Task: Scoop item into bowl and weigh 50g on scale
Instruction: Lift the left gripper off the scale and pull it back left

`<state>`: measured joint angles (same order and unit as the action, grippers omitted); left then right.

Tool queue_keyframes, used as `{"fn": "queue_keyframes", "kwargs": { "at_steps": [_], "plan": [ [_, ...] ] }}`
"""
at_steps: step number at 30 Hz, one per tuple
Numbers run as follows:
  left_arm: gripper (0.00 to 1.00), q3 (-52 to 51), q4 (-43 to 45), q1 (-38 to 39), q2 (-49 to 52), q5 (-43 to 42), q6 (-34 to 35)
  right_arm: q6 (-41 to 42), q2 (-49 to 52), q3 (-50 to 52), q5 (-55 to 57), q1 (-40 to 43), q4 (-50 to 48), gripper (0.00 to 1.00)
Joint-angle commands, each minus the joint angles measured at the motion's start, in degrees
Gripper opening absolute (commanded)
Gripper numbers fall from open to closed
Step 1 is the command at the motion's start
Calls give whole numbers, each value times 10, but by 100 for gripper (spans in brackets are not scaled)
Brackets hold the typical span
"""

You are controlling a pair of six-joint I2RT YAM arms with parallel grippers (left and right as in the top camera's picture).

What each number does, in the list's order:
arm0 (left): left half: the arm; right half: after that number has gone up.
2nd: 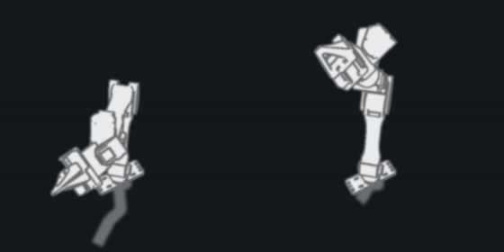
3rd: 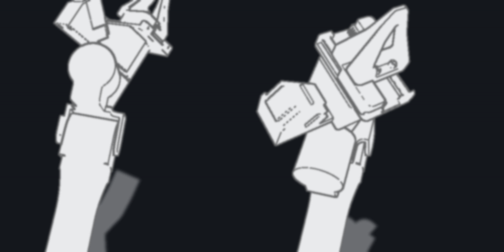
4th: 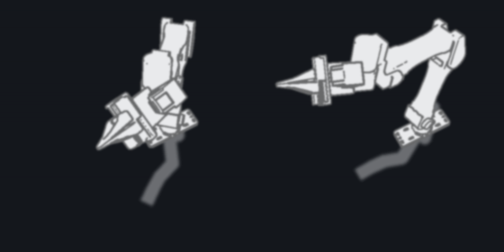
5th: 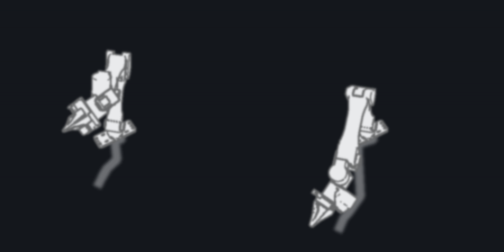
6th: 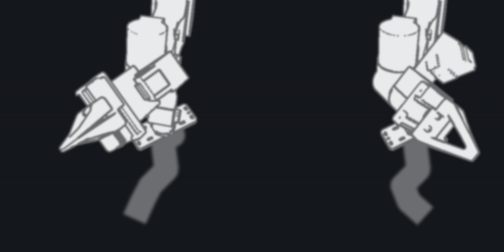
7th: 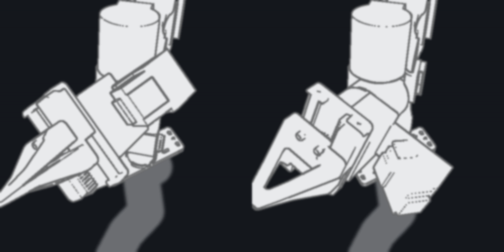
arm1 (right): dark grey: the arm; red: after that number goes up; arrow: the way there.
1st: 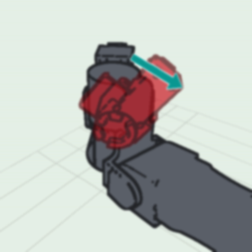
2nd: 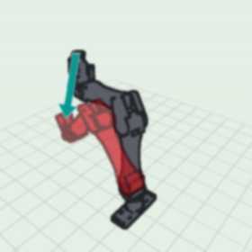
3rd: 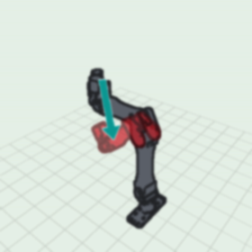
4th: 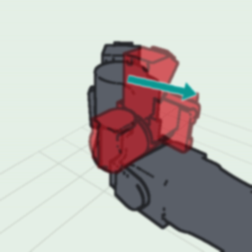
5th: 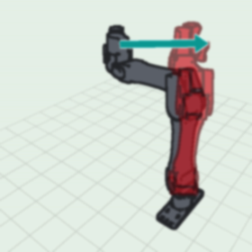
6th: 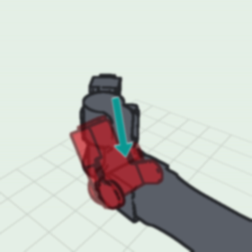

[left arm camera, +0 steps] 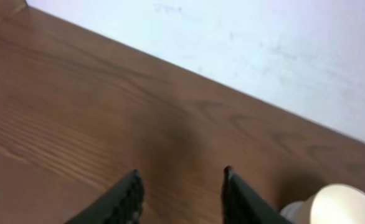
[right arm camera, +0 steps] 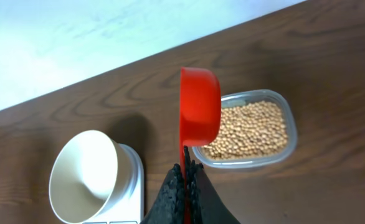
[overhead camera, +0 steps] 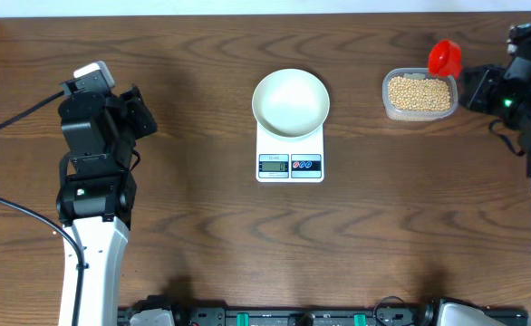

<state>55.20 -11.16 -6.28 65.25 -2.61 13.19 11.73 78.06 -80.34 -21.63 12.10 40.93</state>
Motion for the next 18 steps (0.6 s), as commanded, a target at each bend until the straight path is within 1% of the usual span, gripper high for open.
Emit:
{"fn": "queue_keyframes", "kwargs": {
  "at_steps": [1, 2, 3, 4, 5, 6, 8, 10, 13, 18],
  "plan": [
    [50, -1, 1, -2, 0, 7, 0, 2, 13, -30, 8, 14, 20, 1],
    [59, -1, 0, -2, 0, 7, 0, -1, 13, -36, 8, 21, 30, 1],
    [64, -1, 0, -2, 0, 7, 0, 0, 13, -38, 10, 26, 36, 1],
    [65, -1, 0, -2, 0, 7, 0, -1, 13, -40, 12, 30, 41, 1],
    [72, -1, -3, -2, 0, 7, 0, 0, 13, -40, 15, 34, 47, 1],
    [74, -1, -6, -2, 0, 7, 0, -1, 13, -40, 16, 38, 53, 1],
    [74, -1, -13, -2, 0, 7, 0, -6, 14, -40, 18, 44, 65, 1],
    [80, -1, -17, -2, 0, 7, 0, -15, 14, -40, 20, 46, 72, 1],
    [85, -1, -17, -1, 0, 5, -7, -23, 14, -40, 20, 47, 78, 1],
    [85, -1, -41, -1, 0, -61, -110, -33, 14, -40, 20, 47, 84, 1]
  ]
}}
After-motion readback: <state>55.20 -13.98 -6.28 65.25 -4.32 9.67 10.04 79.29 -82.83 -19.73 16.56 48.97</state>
